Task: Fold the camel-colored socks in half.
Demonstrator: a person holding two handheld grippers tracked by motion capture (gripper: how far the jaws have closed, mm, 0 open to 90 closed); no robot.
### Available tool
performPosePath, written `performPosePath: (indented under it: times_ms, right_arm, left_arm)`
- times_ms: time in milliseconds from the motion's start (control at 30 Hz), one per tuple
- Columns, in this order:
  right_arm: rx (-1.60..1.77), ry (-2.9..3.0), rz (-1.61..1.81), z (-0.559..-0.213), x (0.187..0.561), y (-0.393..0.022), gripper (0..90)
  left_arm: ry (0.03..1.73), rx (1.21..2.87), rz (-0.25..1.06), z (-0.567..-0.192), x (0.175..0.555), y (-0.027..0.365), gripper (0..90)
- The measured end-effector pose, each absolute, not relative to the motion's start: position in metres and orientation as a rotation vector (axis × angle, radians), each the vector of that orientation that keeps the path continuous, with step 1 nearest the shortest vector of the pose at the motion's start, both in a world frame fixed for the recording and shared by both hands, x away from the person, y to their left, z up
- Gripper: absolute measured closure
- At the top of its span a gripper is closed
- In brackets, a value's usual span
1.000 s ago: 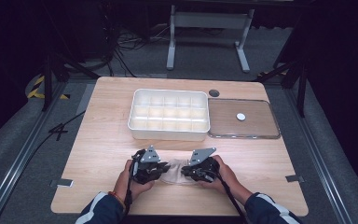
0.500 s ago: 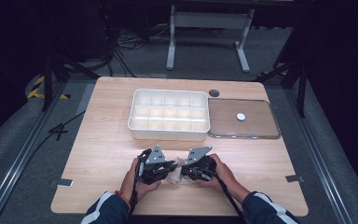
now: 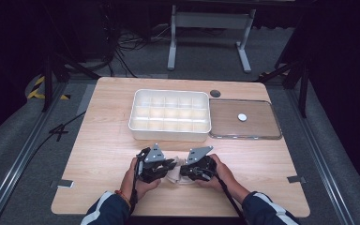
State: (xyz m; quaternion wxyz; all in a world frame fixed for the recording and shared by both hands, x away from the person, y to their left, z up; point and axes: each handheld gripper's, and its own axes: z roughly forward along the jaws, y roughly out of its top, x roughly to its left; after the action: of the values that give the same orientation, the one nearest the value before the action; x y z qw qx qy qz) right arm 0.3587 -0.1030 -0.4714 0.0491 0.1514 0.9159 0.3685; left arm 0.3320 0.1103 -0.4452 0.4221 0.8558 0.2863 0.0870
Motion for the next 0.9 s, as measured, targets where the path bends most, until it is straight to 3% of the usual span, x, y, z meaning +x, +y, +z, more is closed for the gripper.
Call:
performPosePath:
  times_ms: [133,400,533,667,900]
  right_arm:
    - [0.42,2.792,1.124,-0.468,0.358,-0.105,69.3]
    - [0.496,2.687,1.177,-0.445,0.358,-0.151,67.6]
    - [0.546,2.641,1.202,-0.44,0.36,-0.17,70.6]
    - [0.52,2.664,1.205,-0.442,0.36,-0.165,75.3]
    - [0.516,2.715,1.157,-0.452,0.36,-0.154,76.1]
  left_arm:
    - [0.721,2.157,0.229,-0.447,0.332,0.11,81.5]
    - [0.732,2.161,0.239,-0.447,0.333,0.114,81.4]
    - [0.741,2.153,0.239,-0.447,0.333,0.112,81.3]
    - [0.735,2.156,0.24,-0.447,0.334,0.111,81.1]
    - [0.736,2.153,0.238,-0.447,0.333,0.108,80.5]
